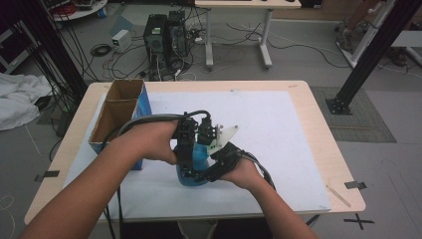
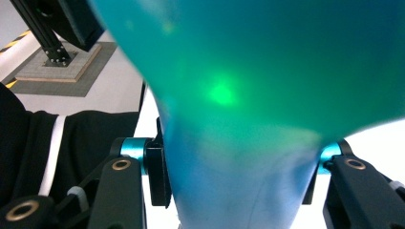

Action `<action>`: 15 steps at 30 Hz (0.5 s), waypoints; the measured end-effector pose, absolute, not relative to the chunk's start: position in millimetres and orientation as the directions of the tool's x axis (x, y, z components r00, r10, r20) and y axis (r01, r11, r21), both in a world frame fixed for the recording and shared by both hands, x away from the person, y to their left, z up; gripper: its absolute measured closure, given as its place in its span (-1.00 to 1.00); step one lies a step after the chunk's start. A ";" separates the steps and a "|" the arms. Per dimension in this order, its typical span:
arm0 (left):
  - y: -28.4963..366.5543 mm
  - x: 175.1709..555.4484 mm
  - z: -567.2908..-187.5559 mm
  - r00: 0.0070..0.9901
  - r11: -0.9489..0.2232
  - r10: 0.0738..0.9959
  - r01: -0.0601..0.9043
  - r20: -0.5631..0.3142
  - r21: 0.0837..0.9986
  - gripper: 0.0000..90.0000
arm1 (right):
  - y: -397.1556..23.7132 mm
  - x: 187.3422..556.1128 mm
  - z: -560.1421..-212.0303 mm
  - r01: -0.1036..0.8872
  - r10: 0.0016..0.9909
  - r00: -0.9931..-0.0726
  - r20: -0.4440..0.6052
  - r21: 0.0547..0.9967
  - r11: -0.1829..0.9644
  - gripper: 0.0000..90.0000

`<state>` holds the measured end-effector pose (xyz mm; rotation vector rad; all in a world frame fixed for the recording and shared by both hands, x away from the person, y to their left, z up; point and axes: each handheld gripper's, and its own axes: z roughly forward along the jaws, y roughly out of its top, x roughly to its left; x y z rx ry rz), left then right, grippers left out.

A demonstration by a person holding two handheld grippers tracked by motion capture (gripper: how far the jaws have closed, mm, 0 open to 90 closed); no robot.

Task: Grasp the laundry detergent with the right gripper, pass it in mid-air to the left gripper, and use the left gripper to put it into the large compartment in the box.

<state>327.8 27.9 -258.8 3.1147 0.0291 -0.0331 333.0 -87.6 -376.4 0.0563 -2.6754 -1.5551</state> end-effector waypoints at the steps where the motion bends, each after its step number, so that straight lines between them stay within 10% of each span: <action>1: 27.6 328.2 -259.2 1.000 -0.999 0.019 0.020 -0.023 0.027 -0.63 | -87.5 333.0 -376.5 -0.010 -0.055 -0.998 0.019 0.869 0.495 0.02; 15: 26.2 328.4 -260.7 1.000 -1.000 0.020 0.020 -0.017 0.017 -0.51 | -87.4 334.1 -377.2 -0.004 -0.053 -0.998 0.025 0.872 0.490 0.02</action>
